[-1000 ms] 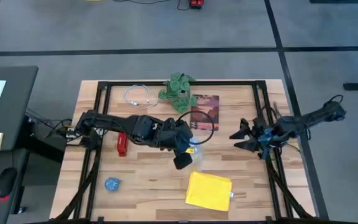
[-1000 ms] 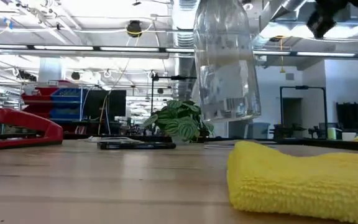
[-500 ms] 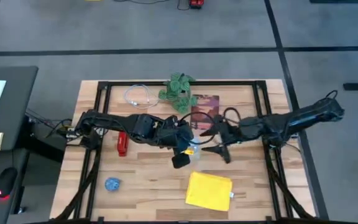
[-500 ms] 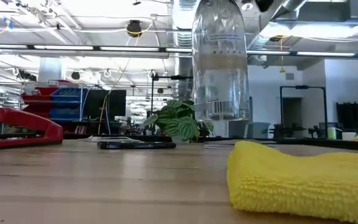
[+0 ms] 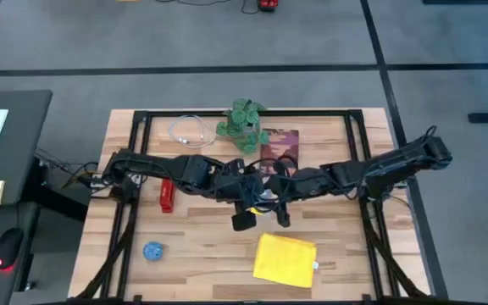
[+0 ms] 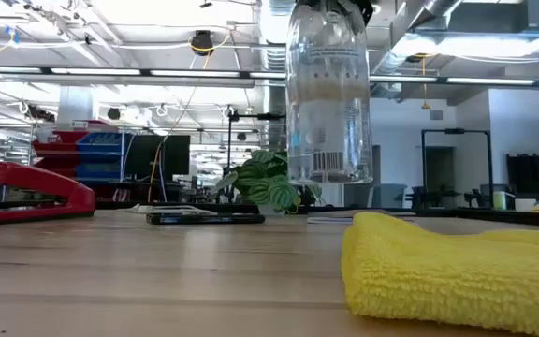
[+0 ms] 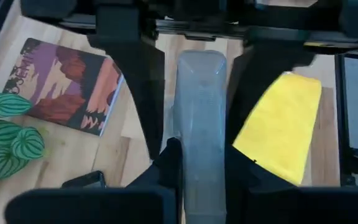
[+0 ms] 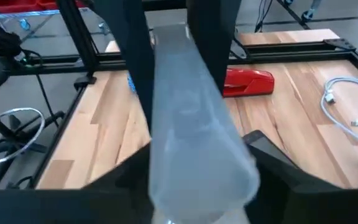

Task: Apply microfiber cloth
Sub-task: Prepare the cleaning spray and the microfiber cloth

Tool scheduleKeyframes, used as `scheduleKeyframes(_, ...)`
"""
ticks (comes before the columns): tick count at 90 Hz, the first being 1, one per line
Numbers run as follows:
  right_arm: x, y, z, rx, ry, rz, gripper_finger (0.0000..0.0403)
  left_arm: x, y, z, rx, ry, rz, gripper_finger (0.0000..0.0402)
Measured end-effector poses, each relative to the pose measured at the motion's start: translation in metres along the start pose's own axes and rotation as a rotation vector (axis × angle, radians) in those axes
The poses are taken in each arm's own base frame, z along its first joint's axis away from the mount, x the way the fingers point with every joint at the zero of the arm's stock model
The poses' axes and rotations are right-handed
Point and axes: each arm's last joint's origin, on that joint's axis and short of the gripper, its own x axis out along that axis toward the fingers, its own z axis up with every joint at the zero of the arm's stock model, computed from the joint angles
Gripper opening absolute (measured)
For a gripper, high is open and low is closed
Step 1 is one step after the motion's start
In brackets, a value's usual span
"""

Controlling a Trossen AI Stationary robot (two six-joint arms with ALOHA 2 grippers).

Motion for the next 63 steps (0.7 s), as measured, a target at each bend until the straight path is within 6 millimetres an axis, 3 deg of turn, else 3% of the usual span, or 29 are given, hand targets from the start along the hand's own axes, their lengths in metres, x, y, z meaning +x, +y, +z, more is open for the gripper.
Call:
scheduleKeyframes(25,-0.022,-0.004,-0.002,0.071,0.074,-0.075,0.0117,-0.007,0.003,-0.003,0.039,0.021,-0.013,0.0134)
scheduleKeyframes(43,-0.066,-0.011,0.0,0.092,0.11,-0.212,0.0117,-0.029,0.007,-0.009,-0.006,0.044,-0.046,0.0186)
scheduleKeyframes(63,-0.135,0.007,-0.005,0.174,0.109,-0.148,0.0117,-0.028,-0.008,-0.01,-0.008,-0.001,-0.094,0.0189)
